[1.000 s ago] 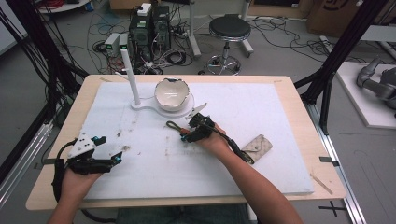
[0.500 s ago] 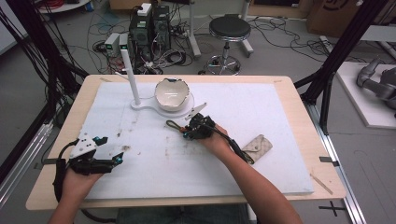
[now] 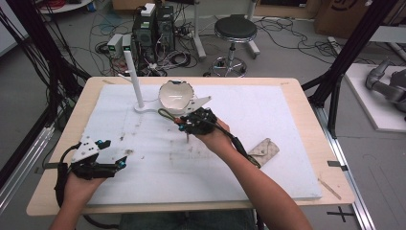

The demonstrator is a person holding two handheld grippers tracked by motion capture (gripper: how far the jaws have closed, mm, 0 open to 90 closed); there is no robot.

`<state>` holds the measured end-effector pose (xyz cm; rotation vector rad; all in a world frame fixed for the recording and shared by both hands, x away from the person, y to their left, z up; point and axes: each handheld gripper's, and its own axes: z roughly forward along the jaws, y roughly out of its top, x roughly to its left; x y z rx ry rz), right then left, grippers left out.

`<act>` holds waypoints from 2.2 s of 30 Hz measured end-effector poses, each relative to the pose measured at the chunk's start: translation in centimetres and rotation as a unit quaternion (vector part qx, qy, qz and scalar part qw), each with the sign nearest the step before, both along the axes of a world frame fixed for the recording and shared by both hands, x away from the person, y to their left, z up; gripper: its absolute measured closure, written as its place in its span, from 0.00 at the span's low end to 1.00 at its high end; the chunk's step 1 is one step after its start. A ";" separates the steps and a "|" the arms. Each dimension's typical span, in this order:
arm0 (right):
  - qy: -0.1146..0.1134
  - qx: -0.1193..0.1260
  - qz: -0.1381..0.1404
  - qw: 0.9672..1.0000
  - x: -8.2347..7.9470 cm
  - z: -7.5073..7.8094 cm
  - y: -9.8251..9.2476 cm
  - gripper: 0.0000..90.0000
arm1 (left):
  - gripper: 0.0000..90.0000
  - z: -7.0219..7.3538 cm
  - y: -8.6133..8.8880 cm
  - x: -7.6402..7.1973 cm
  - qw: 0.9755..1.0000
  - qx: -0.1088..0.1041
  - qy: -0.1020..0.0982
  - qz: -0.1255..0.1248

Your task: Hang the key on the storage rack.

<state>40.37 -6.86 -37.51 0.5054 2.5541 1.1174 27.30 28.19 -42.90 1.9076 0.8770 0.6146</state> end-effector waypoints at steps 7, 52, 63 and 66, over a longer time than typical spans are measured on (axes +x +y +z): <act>-0.040 0.010 0.010 0.999 0.4 3.0 2.5 0.80 | 0.17 -0.1 0.1 0.1 1.000 0.000 0.002 0.001; -0.122 -0.014 -0.025 0.992 5.2 7.7 10.5 0.47 | 0.17 -0.3 0.5 0.2 1.000 0.002 0.006 0.006; -0.095 -0.024 -0.022 0.995 3.2 5.7 6.6 0.40 | 0.17 -0.2 0.1 0.2 1.000 0.000 0.004 0.000; -0.091 -0.015 -0.027 0.995 2.5 5.3 5.2 0.40 | 0.17 -0.3 0.2 0.2 1.000 0.001 0.005 -0.001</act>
